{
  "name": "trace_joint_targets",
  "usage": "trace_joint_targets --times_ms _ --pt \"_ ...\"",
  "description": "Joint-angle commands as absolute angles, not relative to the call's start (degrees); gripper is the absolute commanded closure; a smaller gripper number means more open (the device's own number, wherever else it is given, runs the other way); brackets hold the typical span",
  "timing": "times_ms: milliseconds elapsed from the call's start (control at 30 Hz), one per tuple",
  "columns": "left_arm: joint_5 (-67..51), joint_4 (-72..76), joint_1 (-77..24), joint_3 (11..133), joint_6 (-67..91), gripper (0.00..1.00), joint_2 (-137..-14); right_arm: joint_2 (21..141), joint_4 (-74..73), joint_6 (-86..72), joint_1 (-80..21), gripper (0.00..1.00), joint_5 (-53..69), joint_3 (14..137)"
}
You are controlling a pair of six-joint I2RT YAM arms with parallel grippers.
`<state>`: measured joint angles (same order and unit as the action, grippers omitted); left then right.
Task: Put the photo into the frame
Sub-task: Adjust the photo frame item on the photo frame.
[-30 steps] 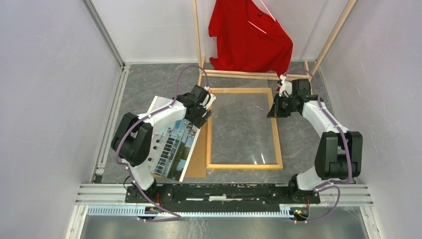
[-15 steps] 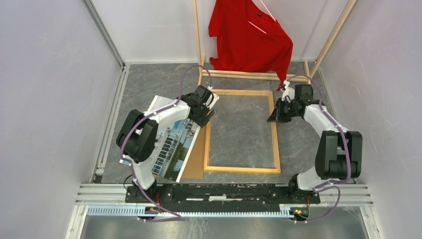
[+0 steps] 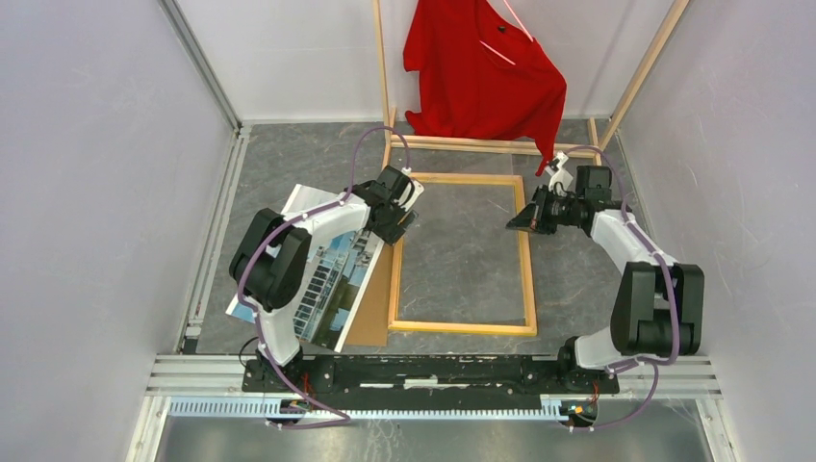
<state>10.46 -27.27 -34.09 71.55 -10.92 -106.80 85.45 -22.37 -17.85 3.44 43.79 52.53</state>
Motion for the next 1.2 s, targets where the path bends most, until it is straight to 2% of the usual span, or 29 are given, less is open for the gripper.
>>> trace_joint_targets --times_ms 0,533,833,1167 --pt "9.04 -25.14 -34.41 71.62 -9.14 0.20 -105.64 79.79 -14.22 -27.35 2.90 1.00 53.69 50.84" --pt "5.15 -26.85 -28.40 71.46 -8.94 0.20 -102.39 72.64 -1.46 -45.39 4.05 1.00 59.50 45.04" --pt "1.66 -28.15 -26.83 70.72 -8.41 0.20 -100.53 71.16 -2.46 -45.46 4.39 1.00 60.43 45.31" --pt "1.94 -28.68 -24.46 70.62 -9.03 0.20 -100.95 67.37 2.38 -52.70 5.10 1.00 61.48 44.71"
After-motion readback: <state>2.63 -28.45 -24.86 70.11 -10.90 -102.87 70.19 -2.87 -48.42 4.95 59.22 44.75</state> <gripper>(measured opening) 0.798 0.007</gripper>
